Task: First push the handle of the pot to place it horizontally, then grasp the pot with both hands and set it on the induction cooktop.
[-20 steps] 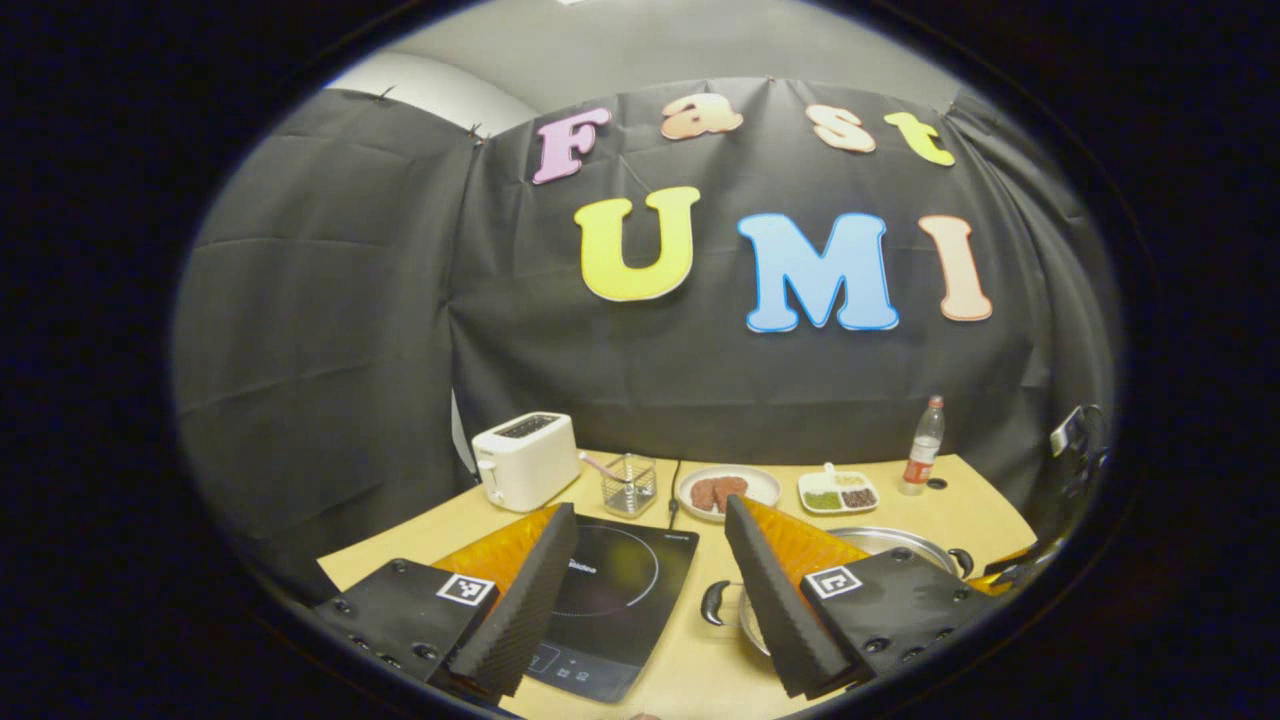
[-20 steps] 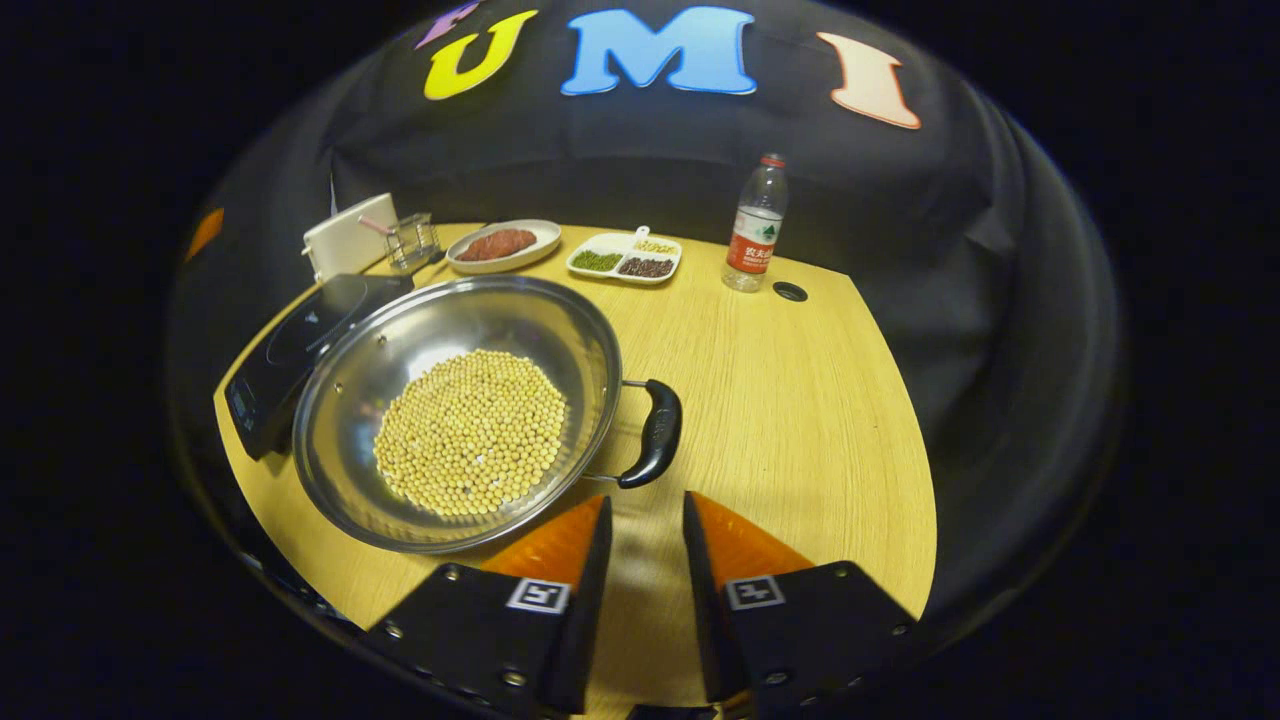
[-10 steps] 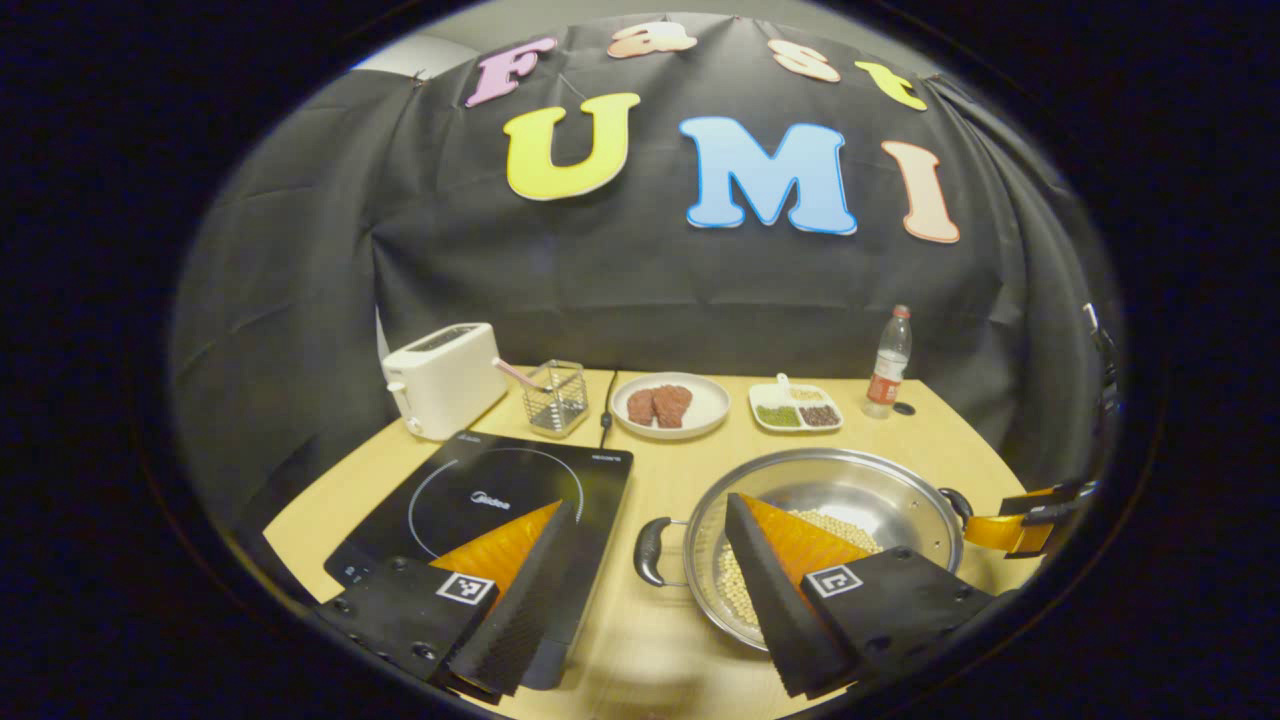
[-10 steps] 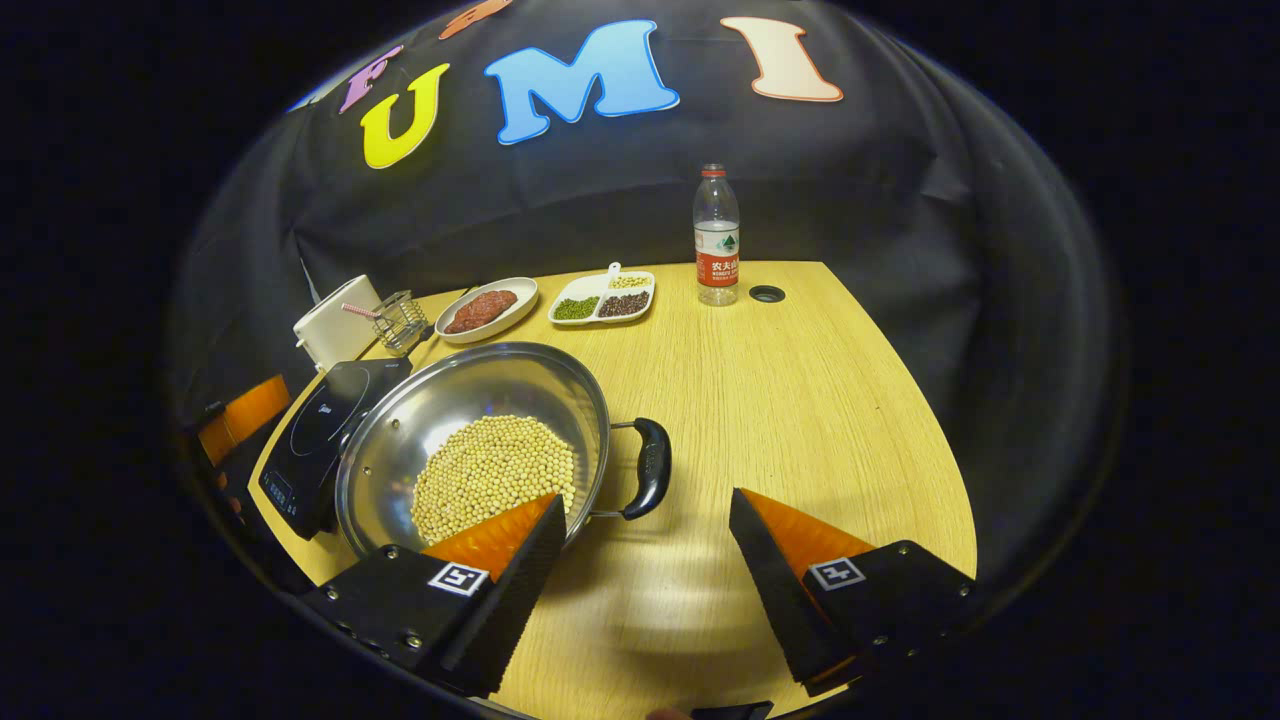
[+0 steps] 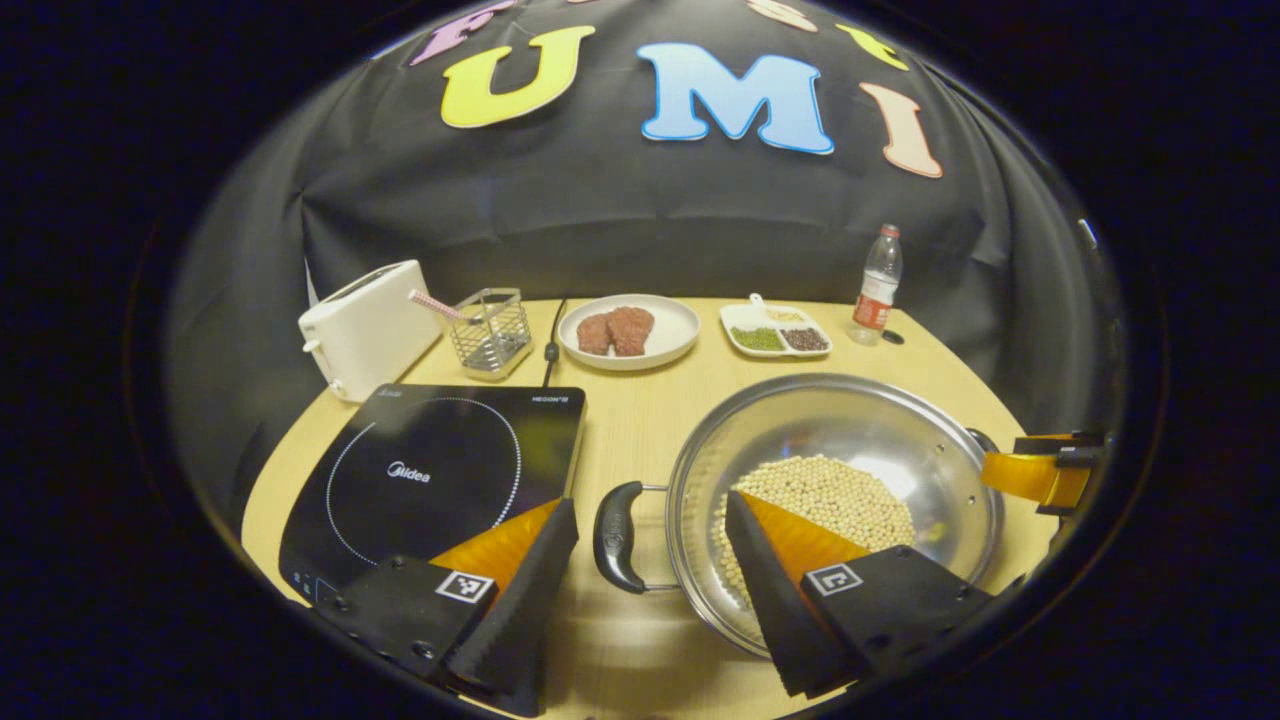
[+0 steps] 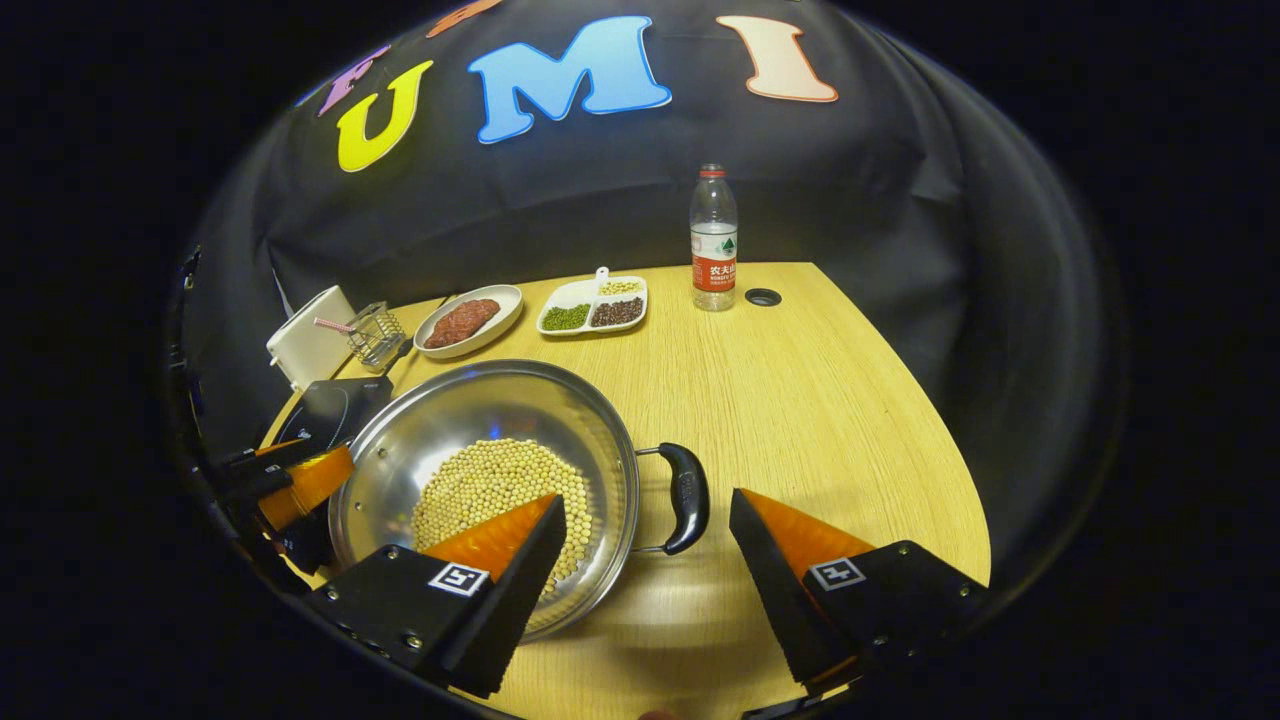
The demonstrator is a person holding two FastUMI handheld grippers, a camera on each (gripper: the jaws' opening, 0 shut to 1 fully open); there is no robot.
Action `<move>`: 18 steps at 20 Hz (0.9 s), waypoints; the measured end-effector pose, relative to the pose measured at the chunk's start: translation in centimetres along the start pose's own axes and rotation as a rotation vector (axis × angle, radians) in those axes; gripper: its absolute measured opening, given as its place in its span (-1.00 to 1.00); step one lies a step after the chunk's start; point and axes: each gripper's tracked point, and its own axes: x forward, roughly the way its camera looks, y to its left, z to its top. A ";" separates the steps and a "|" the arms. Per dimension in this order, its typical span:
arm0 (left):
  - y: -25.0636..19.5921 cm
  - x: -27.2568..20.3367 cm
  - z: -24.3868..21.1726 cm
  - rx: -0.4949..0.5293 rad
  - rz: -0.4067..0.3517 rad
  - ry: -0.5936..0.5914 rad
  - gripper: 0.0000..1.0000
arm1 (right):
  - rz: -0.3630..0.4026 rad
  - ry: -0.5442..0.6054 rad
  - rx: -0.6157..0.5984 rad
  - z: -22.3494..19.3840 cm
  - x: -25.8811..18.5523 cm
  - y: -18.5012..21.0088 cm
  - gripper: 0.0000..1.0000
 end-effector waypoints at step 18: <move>0.2 2.8 -3.6 -0.070 -0.003 0.097 0.61 | -0.078 0.025 -0.040 -0.8 3.4 -1.1 0.25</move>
